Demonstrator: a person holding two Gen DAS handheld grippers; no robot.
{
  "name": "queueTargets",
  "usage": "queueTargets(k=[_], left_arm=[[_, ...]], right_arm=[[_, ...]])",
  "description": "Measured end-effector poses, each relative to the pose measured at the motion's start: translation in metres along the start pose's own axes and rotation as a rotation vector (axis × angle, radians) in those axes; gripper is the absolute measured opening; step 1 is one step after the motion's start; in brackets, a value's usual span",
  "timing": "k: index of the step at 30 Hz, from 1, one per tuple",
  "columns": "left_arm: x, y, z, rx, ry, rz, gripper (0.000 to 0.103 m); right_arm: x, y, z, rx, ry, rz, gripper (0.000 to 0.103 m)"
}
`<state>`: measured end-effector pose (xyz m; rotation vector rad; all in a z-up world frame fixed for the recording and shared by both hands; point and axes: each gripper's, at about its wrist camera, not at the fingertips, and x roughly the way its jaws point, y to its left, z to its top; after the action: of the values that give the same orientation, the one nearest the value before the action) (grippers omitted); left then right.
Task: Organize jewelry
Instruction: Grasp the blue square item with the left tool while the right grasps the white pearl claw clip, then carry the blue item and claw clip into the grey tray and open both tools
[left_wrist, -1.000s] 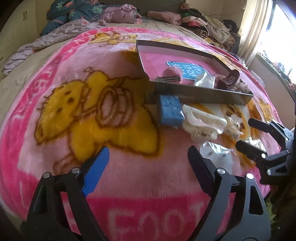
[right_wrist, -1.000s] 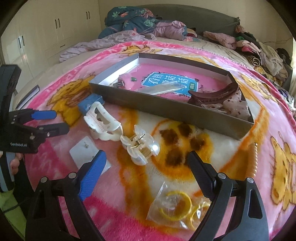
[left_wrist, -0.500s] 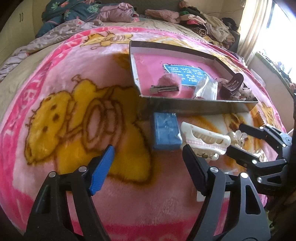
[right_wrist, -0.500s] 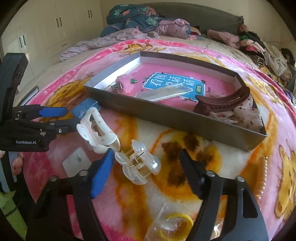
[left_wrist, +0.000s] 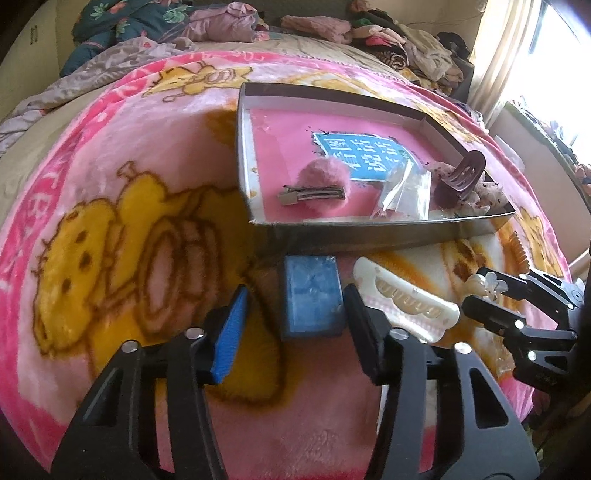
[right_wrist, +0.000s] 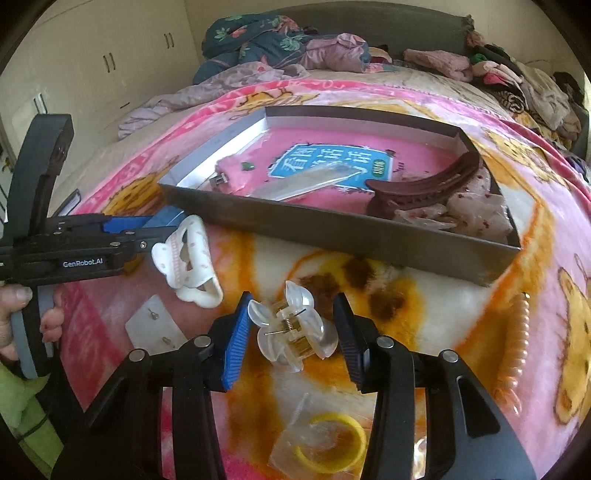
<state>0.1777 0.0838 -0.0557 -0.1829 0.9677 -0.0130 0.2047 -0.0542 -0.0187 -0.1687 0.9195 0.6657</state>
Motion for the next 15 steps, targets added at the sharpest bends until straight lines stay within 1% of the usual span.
queueTargets(k=[4, 5, 9, 15], left_arm=[[0.009, -0.001, 0.000, 0.007, 0.031, -0.025, 0.028], [0.010, -0.001, -0.001, 0.009, 0.035, -0.022, 0.027], [0.007, 0.004, -0.002, -0.012, 0.021, -0.042, 0.026], [-0.009, 0.010, -0.004, -0.028, -0.019, -0.042, 0.025]], right_arm=[[-0.005, -0.007, 0.000, 0.024, -0.007, 0.000, 0.043], [-0.006, -0.008, 0.000, 0.028, -0.009, -0.002, 0.043], [-0.011, -0.010, 0.000, 0.041, -0.011, -0.002, 0.043], [-0.015, -0.003, 0.003, 0.035, -0.017, 0.013, 0.043]])
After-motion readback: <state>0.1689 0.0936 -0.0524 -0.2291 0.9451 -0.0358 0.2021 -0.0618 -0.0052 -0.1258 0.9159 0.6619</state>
